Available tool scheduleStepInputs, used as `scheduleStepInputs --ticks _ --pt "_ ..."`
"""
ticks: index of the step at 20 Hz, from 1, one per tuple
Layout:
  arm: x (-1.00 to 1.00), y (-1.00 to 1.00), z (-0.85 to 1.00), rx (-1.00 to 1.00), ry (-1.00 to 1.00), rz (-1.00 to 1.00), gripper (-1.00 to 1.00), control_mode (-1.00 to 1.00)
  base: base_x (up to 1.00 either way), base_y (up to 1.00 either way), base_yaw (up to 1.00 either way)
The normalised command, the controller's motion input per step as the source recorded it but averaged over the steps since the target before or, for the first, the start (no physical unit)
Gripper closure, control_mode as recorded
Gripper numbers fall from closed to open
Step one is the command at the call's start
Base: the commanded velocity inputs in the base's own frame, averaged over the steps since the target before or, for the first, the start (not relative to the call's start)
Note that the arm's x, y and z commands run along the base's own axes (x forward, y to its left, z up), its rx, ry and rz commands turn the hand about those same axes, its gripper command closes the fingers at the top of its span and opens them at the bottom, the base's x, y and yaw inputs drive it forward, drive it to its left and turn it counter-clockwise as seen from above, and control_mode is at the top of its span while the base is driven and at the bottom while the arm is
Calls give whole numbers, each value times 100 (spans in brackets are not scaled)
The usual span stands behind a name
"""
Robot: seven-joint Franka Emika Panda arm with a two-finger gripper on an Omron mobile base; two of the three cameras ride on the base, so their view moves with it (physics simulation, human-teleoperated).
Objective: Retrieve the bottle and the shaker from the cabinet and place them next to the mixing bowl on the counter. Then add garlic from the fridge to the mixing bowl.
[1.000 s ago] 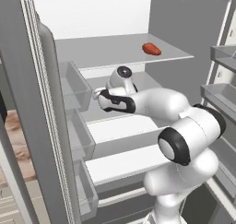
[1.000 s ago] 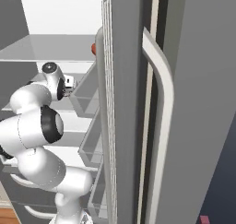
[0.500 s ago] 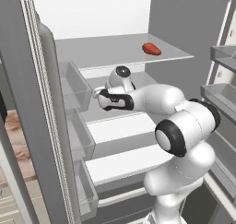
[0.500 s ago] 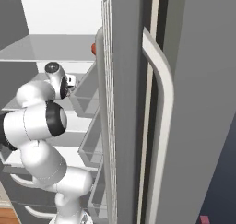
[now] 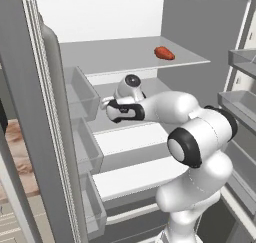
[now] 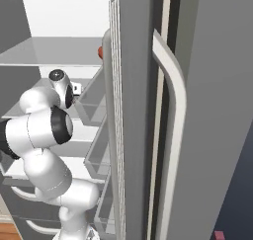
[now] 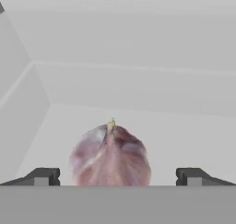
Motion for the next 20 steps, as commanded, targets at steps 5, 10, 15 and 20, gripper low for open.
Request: scheduleStepInputs --ticks 5,10,15,20 --pt "6 0 -1 0 2 0 -100 -100 0 0 0" --pt "9 1 -2 0 4 0 -100 -100 0 0 0" --pt "13 3 -2 0 1 0 -100 -100 0 0 0" --pt "1 1 -19 0 0 0 -100 -100 0 0 0"
